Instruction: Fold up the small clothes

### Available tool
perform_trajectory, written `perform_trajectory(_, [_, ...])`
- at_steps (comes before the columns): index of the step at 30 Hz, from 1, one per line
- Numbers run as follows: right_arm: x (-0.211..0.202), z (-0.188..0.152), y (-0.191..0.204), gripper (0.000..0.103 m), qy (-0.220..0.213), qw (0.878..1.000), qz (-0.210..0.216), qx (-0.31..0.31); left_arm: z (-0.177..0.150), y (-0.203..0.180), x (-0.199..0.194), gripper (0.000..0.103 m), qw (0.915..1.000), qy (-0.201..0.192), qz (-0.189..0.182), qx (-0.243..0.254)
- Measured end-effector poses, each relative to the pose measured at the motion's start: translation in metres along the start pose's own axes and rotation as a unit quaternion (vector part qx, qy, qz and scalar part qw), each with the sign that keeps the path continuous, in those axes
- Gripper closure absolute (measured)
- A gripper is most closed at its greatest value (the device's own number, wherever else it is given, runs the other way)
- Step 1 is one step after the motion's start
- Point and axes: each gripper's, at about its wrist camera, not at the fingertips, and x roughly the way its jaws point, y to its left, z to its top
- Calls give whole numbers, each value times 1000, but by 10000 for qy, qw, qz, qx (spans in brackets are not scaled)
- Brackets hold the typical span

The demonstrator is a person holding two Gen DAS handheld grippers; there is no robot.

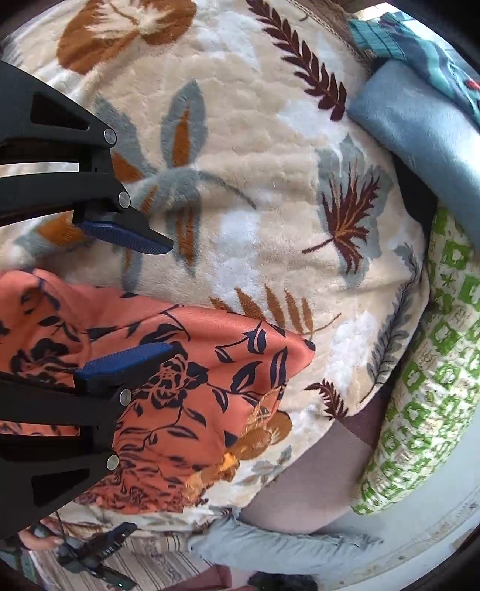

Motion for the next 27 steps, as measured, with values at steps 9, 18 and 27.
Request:
perform_trajectory(9, [-91, -106, -55, 46, 561, 9979, 304, 49, -119, 12, -61, 43, 9922, 959, 166, 781])
perform_trajectory(18, [-110, -189, -98, 46, 1162, 9922, 445, 6, -199, 38, -57, 43, 9817, 1550, 89, 1105])
perform_trajectory(27, [-108, -213, -72, 50, 1129, 9866, 403, -1104, -232, 30, -48, 45, 9712, 1444, 300, 1871])
